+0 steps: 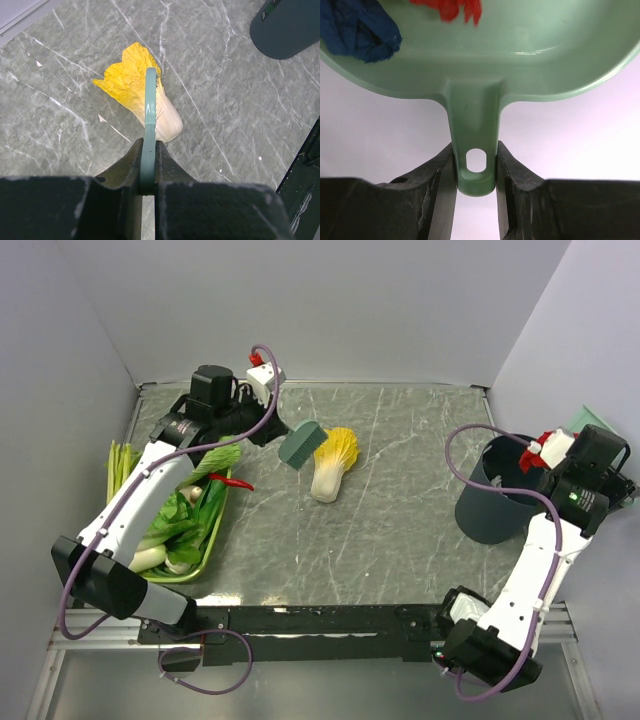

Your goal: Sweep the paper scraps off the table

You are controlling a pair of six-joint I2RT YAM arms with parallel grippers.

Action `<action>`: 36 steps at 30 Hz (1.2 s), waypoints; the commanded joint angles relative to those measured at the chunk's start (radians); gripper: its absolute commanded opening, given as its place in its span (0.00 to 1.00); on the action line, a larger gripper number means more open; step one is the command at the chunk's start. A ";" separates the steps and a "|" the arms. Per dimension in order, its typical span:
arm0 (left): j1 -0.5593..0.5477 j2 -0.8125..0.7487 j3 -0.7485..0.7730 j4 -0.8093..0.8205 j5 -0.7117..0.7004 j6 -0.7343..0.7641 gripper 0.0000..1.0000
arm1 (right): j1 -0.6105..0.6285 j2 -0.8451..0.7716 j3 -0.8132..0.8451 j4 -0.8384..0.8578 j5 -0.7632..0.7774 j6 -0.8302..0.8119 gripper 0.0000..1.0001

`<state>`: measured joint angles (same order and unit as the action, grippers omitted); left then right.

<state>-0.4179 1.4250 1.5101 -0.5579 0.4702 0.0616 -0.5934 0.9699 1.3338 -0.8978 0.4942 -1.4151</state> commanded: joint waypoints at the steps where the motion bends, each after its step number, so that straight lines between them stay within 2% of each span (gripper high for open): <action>1: -0.005 -0.009 0.050 0.033 0.013 -0.016 0.01 | 0.004 0.025 0.019 0.131 0.095 -0.064 0.00; 3: -0.005 -0.009 0.053 0.030 0.010 -0.013 0.01 | 0.003 0.047 0.077 0.103 0.087 -0.044 0.00; 5: -0.005 -0.008 0.055 0.032 0.010 -0.014 0.01 | 0.006 0.078 0.129 0.007 0.083 0.000 0.00; 7: -0.005 0.002 0.070 0.029 0.018 -0.016 0.01 | 0.015 0.093 0.107 -0.067 0.119 0.015 0.00; 9: -0.005 0.014 0.085 0.013 0.031 -0.008 0.01 | 0.021 0.079 0.061 -0.009 0.142 -0.036 0.00; 11: -0.005 0.022 0.102 0.003 0.027 0.003 0.01 | 0.053 0.047 0.089 0.010 0.110 -0.061 0.00; 14: -0.005 0.026 0.096 0.012 0.027 0.003 0.01 | 0.083 0.043 0.071 -0.051 0.139 -0.021 0.00; 16: -0.005 0.032 0.096 0.021 0.036 -0.008 0.01 | 0.086 0.033 0.044 -0.034 0.159 -0.025 0.00; 20: -0.005 0.055 0.116 0.018 0.027 -0.022 0.01 | 0.090 0.042 0.073 -0.044 0.121 0.013 0.00; 23: -0.005 0.057 0.124 0.019 0.019 -0.023 0.01 | 0.110 0.021 0.062 0.046 0.080 0.015 0.00; 25: -0.005 0.054 0.124 0.019 0.015 -0.022 0.01 | 0.115 0.015 0.053 0.040 0.057 0.004 0.00; 27: -0.005 0.048 0.116 0.016 0.012 -0.019 0.01 | 0.119 0.027 0.025 0.048 0.121 -0.005 0.00; 30: -0.005 0.037 0.101 0.016 -0.001 -0.019 0.01 | 0.121 0.020 0.031 0.059 0.078 0.005 0.00; 36: -0.005 0.029 0.090 0.021 -0.007 -0.022 0.01 | 0.193 0.033 0.044 0.095 0.109 0.068 0.00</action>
<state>-0.4194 1.4929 1.5791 -0.5659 0.4690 0.0574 -0.4515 1.0077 1.3663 -0.8814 0.5770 -1.4040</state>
